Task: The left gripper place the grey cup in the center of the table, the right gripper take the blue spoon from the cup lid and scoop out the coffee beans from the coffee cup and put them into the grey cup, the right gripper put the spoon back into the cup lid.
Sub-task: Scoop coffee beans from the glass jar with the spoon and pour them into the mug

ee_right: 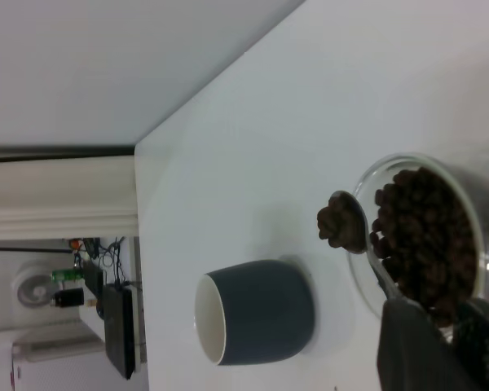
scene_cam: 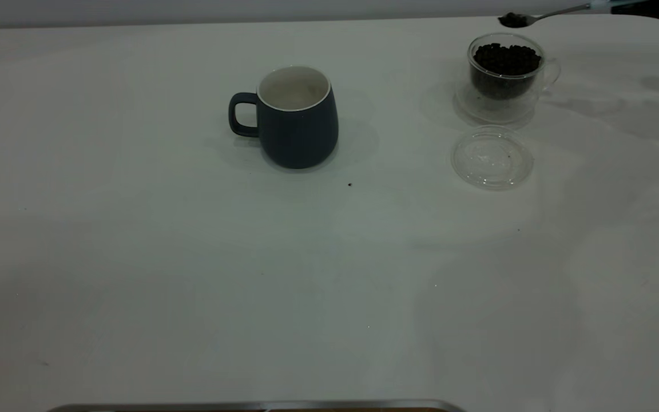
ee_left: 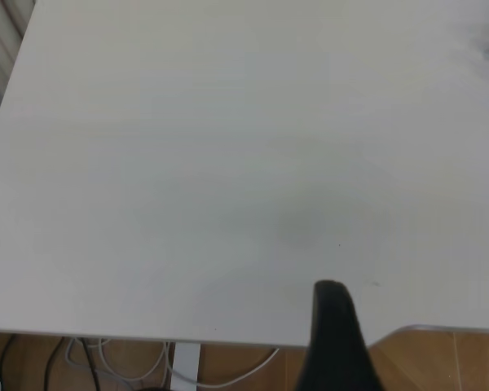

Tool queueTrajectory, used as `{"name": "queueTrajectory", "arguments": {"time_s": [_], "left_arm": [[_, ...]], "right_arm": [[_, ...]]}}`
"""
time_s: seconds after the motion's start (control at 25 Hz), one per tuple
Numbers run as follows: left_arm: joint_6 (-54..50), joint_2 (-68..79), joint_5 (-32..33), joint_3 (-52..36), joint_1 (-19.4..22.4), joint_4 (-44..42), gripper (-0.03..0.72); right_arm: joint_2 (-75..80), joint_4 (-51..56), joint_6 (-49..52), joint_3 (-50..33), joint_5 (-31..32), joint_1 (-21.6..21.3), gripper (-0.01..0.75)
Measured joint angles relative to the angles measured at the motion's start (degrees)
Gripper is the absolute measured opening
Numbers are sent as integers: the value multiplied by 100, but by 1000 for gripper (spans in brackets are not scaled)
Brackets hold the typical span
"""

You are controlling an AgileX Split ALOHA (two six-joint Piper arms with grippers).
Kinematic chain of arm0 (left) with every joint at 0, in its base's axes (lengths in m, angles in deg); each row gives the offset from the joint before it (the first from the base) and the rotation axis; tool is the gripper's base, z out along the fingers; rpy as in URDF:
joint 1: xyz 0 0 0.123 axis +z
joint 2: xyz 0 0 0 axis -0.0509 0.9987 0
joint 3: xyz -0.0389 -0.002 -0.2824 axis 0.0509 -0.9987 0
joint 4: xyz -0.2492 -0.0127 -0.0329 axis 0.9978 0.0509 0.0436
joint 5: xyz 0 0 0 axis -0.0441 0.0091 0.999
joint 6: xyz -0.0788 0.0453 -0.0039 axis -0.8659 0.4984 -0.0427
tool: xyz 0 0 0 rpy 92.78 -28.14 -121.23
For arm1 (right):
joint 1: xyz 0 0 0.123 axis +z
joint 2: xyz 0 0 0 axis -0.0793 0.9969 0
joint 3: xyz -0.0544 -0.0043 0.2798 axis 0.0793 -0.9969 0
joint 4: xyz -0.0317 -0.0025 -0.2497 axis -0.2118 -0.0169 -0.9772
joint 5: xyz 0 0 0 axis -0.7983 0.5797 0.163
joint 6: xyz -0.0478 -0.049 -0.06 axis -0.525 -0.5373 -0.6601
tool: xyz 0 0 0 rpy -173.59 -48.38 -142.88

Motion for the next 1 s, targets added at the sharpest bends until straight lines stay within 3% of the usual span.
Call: {"name": "queueTrajectory", "arguments": {"time_s": [0.36, 1.0], "left_arm": [[14, 0, 0, 0, 0, 0, 588], [9, 0, 0, 0, 0, 0, 588]], "right_arm": [[0, 68, 12, 0, 5, 354, 104], [0, 358, 12, 0, 5, 1627, 104]]}}
